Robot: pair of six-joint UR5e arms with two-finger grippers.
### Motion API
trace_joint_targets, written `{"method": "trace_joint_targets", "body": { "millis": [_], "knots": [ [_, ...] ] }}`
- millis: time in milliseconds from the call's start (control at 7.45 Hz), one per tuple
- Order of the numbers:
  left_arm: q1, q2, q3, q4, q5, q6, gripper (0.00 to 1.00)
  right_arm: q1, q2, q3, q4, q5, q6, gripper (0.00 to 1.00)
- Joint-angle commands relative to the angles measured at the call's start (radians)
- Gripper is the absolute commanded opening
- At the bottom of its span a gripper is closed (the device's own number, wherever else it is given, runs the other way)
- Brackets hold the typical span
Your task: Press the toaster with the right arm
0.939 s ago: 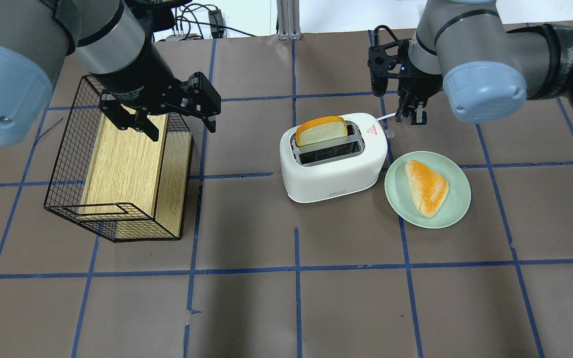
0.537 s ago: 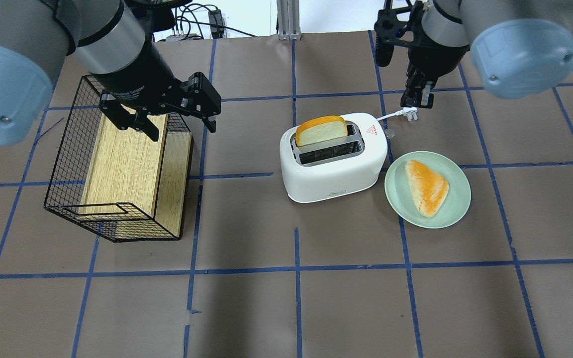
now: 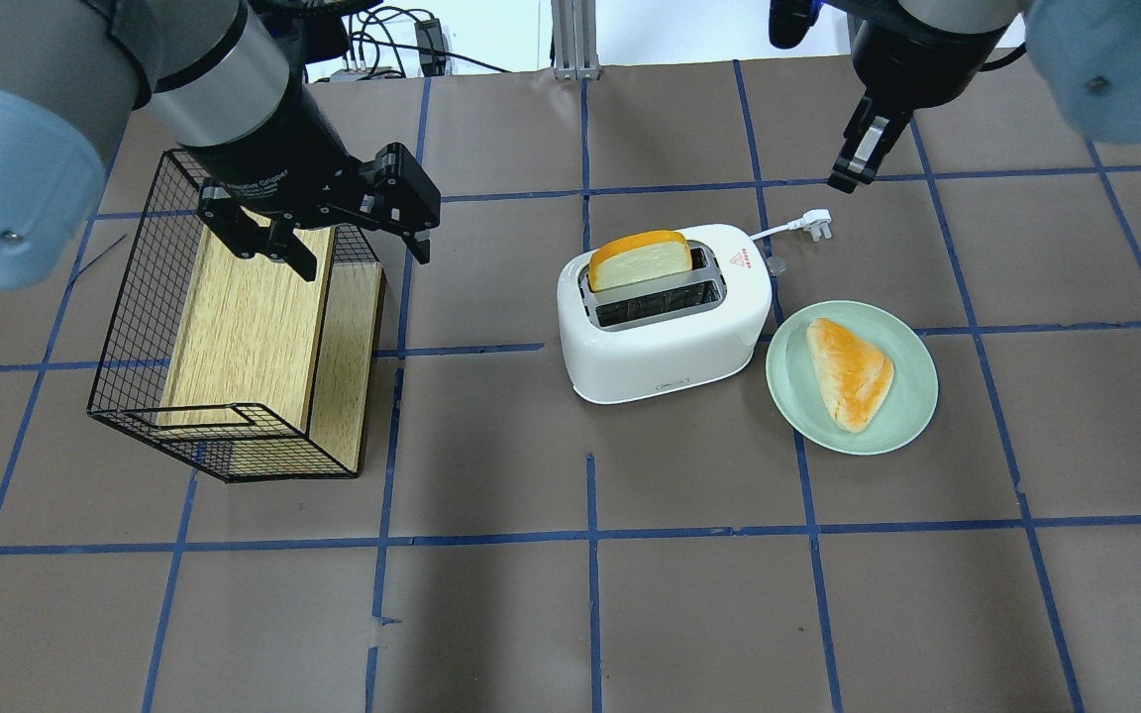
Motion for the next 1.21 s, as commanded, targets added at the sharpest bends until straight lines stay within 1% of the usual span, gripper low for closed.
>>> {"method": "trace_joint_targets", "body": {
  "millis": [0,268,402,537,671,805,939,1073],
  "knots": [
    [0.0,0.0,0.0,0.0,0.0,0.0,1.0,0.0,0.001,0.002,0.007,-0.006,0.302,0.2],
    [0.0,0.0,0.002,0.0,0.0,0.0,1.0,0.0,-0.006,-0.004,0.036,-0.009,0.492,0.2],
    [0.0,0.0,0.0,0.0,0.0,0.0,1.0,0.002,-0.008,-0.008,0.067,-0.01,0.621,0.2],
    [0.0,0.0,0.0,0.0,0.0,0.0,1.0,0.002,-0.006,-0.011,0.067,-0.018,0.71,0.2],
    [0.0,0.0,0.0,0.0,0.0,0.0,1.0,0.002,-0.006,-0.011,0.081,-0.02,0.846,0.2],
    [0.0,0.0,0.0,0.0,0.0,0.0,1.0,-0.003,-0.006,-0.01,0.1,-0.017,0.895,0.2],
    [0.0,0.0,0.0,0.0,0.0,0.0,1.0,-0.004,-0.006,-0.007,0.122,-0.018,0.909,0.37],
    [0.0,0.0,0.0,0.0,0.0,0.0,1.0,-0.003,-0.006,-0.008,0.107,-0.009,0.909,0.89]
  ]
}}
